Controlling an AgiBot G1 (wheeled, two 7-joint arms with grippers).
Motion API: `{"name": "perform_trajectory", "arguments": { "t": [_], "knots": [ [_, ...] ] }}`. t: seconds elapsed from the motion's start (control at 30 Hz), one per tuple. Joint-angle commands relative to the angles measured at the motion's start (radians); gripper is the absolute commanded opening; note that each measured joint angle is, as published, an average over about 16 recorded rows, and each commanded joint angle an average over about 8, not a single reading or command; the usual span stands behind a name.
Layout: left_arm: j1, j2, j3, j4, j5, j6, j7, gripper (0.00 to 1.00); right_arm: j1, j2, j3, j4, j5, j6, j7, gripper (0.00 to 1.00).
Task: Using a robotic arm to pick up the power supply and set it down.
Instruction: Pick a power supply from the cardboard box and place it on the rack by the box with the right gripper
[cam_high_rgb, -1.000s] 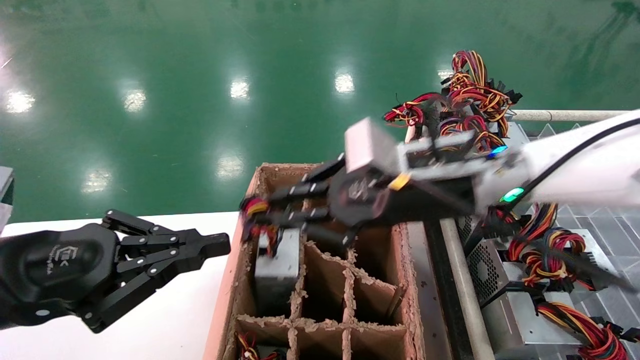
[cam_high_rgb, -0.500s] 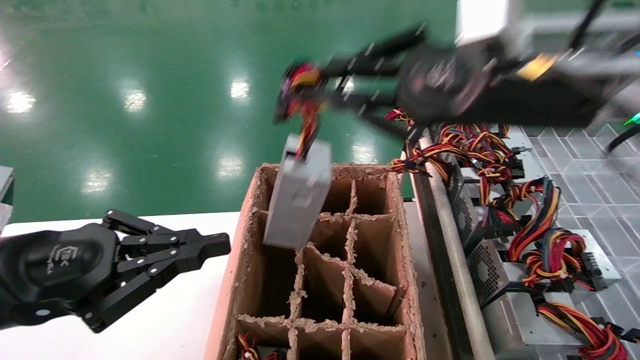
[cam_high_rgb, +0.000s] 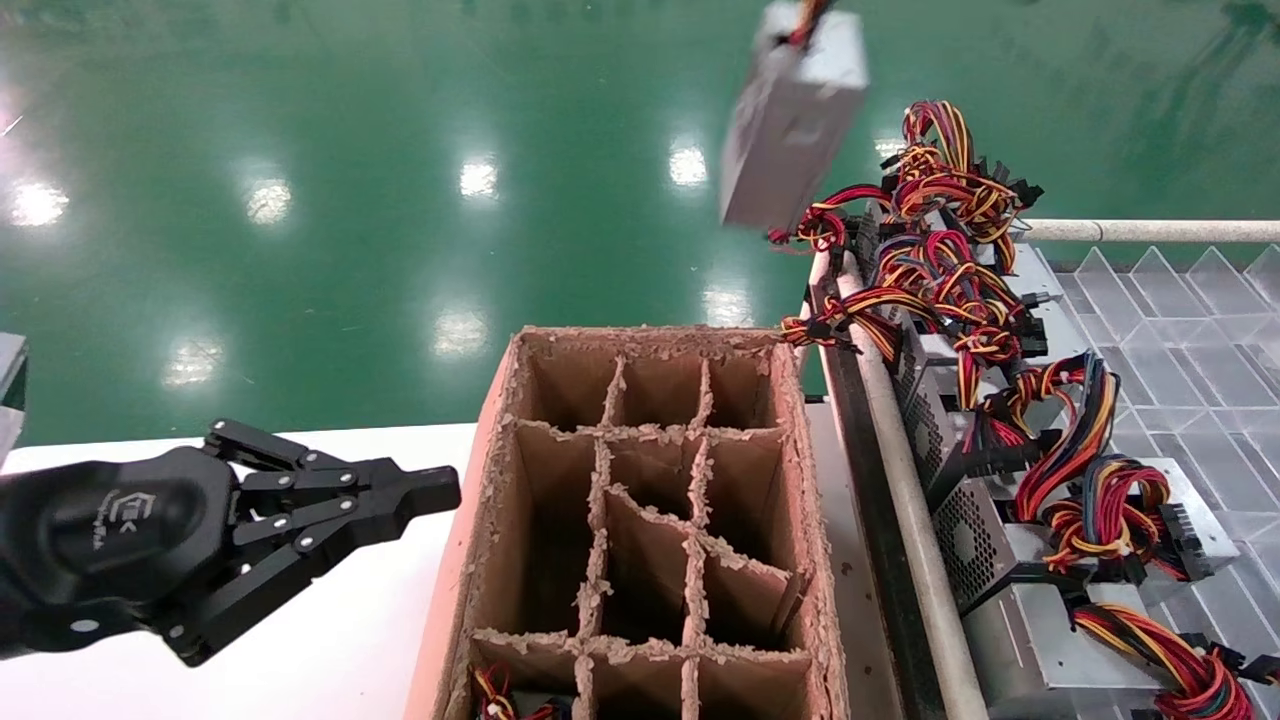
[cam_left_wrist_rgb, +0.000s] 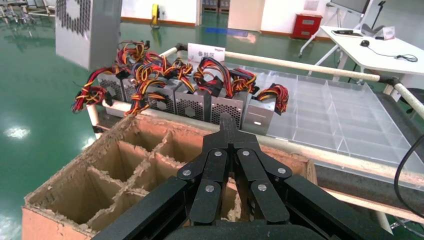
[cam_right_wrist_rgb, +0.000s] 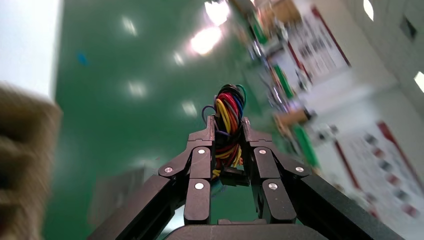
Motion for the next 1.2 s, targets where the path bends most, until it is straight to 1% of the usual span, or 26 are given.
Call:
{"name": "perform_trajectory", "arguments": {
  "t": [0.03,0.27,0.43,0.53,0.67,0.83,1.0,1.2],
  "knots": [
    [0.000,0.000,0.000,0.000,0.000,0.000,0.000,0.00,0.056,0.001,-0.016,-0.038,-0.050,0.007,-0.025,0.00],
    [0.000,0.000,0.000,0.000,0.000,0.000,0.000,0.00,0.197,0.005,-0.073,-0.203,-0.186,0.048,-0.087,0.00],
    [0.000,0.000,0.000,0.000,0.000,0.000,0.000,0.00,0.231,0.015,-0.108,-0.312,-0.255,0.112,-0.128,0.00],
    [0.000,0.000,0.000,0.000,0.000,0.000,0.000,0.00,0.216,0.023,-0.118,-0.379,-0.275,0.186,-0.137,0.00],
    [0.000,0.000,0.000,0.000,0.000,0.000,0.000,0.00,0.171,0.025,-0.111,-0.453,-0.269,0.300,-0.131,0.00],
    [0.000,0.000,0.000,0.000,0.000,0.000,0.000,0.00,0.115,0.022,-0.092,-0.492,-0.242,0.399,-0.125,0.00],
    [0.000,0.000,0.000,0.000,0.000,0.000,0.000,0.00,0.072,0.020,-0.078,-0.503,-0.221,0.449,-0.124,0.00],
    [0.000,0.000,0.000,0.000,0.000,0.000,0.000,0.00,0.016,0.014,-0.072,-0.507,-0.214,0.465,-0.118,0.00]
  ]
}}
